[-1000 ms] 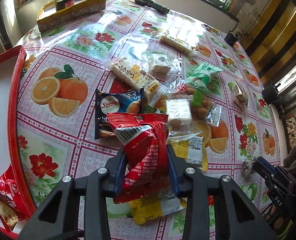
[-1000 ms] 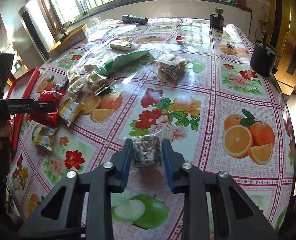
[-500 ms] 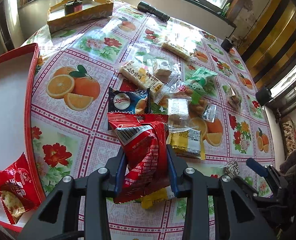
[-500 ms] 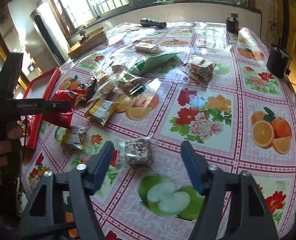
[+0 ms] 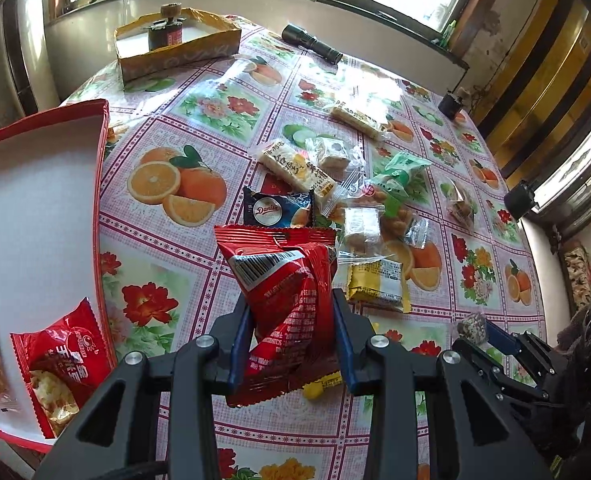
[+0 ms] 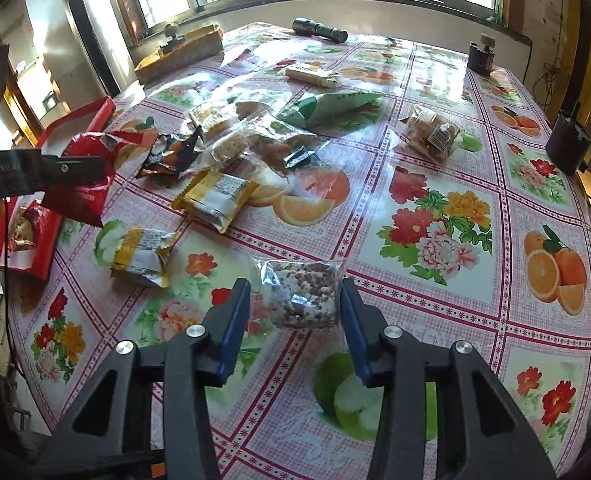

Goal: Organize snacks
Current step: 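Carry both bags over the red tray and open both tools to release them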

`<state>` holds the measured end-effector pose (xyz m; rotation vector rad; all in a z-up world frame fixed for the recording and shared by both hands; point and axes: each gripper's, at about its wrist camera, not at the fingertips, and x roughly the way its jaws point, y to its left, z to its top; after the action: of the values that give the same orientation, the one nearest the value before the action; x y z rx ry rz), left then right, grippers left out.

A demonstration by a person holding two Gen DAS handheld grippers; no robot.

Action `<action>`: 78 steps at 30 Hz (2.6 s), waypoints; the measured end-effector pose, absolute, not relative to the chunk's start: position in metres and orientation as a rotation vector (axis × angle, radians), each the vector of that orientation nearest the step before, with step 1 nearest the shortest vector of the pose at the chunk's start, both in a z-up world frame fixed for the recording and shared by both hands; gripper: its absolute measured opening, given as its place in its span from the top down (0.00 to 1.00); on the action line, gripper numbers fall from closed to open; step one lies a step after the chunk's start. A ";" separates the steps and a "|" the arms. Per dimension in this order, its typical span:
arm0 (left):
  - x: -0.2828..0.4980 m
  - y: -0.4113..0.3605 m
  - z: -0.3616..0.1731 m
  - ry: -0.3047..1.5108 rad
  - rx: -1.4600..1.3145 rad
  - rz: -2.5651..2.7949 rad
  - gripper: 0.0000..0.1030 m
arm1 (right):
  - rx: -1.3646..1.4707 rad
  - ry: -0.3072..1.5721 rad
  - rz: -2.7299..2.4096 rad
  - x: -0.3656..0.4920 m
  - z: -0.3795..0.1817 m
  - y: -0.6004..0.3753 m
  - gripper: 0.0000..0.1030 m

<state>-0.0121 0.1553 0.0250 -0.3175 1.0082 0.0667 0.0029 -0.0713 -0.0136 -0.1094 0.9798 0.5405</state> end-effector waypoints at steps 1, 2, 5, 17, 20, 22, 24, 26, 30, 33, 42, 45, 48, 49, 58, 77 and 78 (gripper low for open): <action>-0.014 0.157 0.026 1.005 -0.318 0.068 0.65 | -0.096 0.970 0.548 0.001 -0.009 -0.071 0.56; -0.016 0.158 0.027 1.001 -0.317 0.071 0.65 | -0.080 0.961 0.558 0.000 -0.004 -0.070 0.56; -0.022 0.163 0.032 0.984 -0.305 0.092 0.65 | -0.058 0.940 0.588 -0.001 0.006 -0.062 0.56; -0.046 0.190 0.044 0.930 -0.259 0.220 0.65 | -0.030 0.918 0.720 -0.012 0.022 -0.017 0.55; -0.052 0.199 0.048 0.912 -0.253 0.255 0.65 | -0.014 0.916 0.752 -0.012 0.026 -0.008 0.55; -0.055 0.204 0.049 0.902 -0.244 0.283 0.65 | -0.013 0.911 0.764 -0.013 0.027 -0.001 0.55; -0.059 0.210 0.050 0.895 -0.237 0.311 0.65 | -0.009 0.911 0.780 -0.013 0.028 0.006 0.55; -0.063 0.217 0.051 0.888 -0.232 0.339 0.65 | -0.011 0.912 0.792 -0.014 0.028 0.013 0.55; -0.070 0.233 0.051 0.880 -0.235 0.387 0.65 | -0.016 0.915 0.822 -0.018 0.028 0.027 0.55; -0.078 0.249 0.052 0.874 -0.249 0.414 0.65 | -0.011 0.920 0.844 -0.018 0.028 0.038 0.55; -0.094 0.300 0.055 0.858 -0.318 0.514 0.65 | -0.019 0.904 0.959 -0.019 0.036 0.095 0.55; -0.097 0.312 0.056 0.852 -0.332 0.543 0.65 | -0.016 0.900 1.006 -0.020 0.038 0.118 0.55; -0.098 0.322 0.054 0.849 -0.340 0.567 0.65 | -0.029 0.894 1.047 -0.020 0.039 0.143 0.55; -0.098 0.324 0.054 0.850 -0.344 0.573 0.65 | -0.037 0.892 1.059 -0.021 0.039 0.152 0.55; -0.094 0.338 0.044 0.866 -0.364 0.586 0.65 | -0.108 0.889 1.123 -0.024 0.033 0.202 0.55; -0.084 0.352 0.016 0.957 -0.422 0.565 0.63 | -0.266 0.971 1.163 -0.023 -0.006 0.258 0.53; -0.085 0.352 0.018 0.953 -0.421 0.563 0.63 | -0.263 0.972 1.164 -0.023 -0.007 0.257 0.52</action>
<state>-0.0850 0.3516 0.0179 -0.4207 0.9533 0.5628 -0.0226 0.2574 -0.0071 -0.2634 0.9715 1.1639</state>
